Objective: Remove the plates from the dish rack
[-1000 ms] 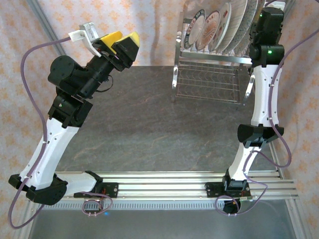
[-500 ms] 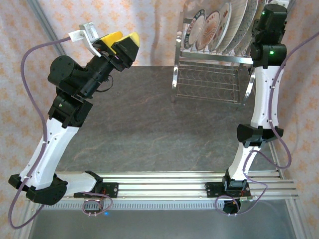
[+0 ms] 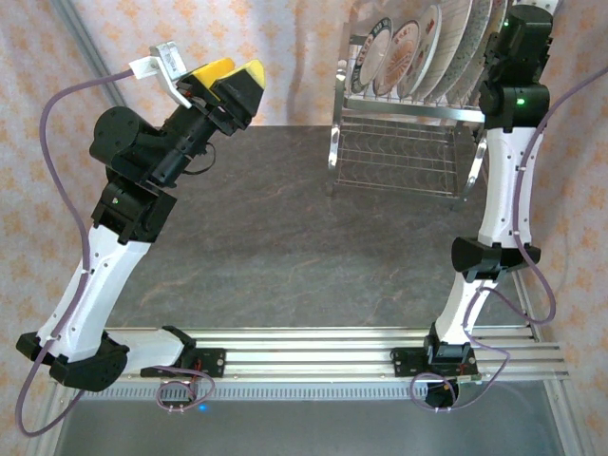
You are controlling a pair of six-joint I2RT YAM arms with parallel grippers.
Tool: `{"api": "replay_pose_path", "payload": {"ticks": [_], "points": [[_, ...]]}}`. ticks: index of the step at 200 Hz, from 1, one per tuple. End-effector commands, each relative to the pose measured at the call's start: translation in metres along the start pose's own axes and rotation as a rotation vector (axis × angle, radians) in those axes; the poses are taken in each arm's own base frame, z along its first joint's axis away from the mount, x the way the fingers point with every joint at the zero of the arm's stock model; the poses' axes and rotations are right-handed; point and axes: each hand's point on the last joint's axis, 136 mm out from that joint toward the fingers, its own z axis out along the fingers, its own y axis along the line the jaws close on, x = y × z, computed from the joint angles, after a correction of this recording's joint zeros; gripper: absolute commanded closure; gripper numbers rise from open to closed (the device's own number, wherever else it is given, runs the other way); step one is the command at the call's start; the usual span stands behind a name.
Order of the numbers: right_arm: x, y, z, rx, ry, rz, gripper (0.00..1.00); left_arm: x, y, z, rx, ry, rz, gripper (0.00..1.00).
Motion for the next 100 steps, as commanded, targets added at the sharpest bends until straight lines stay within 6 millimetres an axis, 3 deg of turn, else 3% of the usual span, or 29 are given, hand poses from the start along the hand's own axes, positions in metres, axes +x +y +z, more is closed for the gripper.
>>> {"api": "replay_pose_path", "payload": {"ticks": [1,100], "points": [[-0.121,-0.084,-0.094,0.091,-0.398,0.254,1.00,-0.012,-0.018,-0.001,0.069,-0.033,-0.002,0.01],[-0.136,-0.096,-0.123,0.062,-0.454,0.244,1.00,-0.012,-0.020,-0.003,0.078,-0.035,-0.008,0.01]]}}
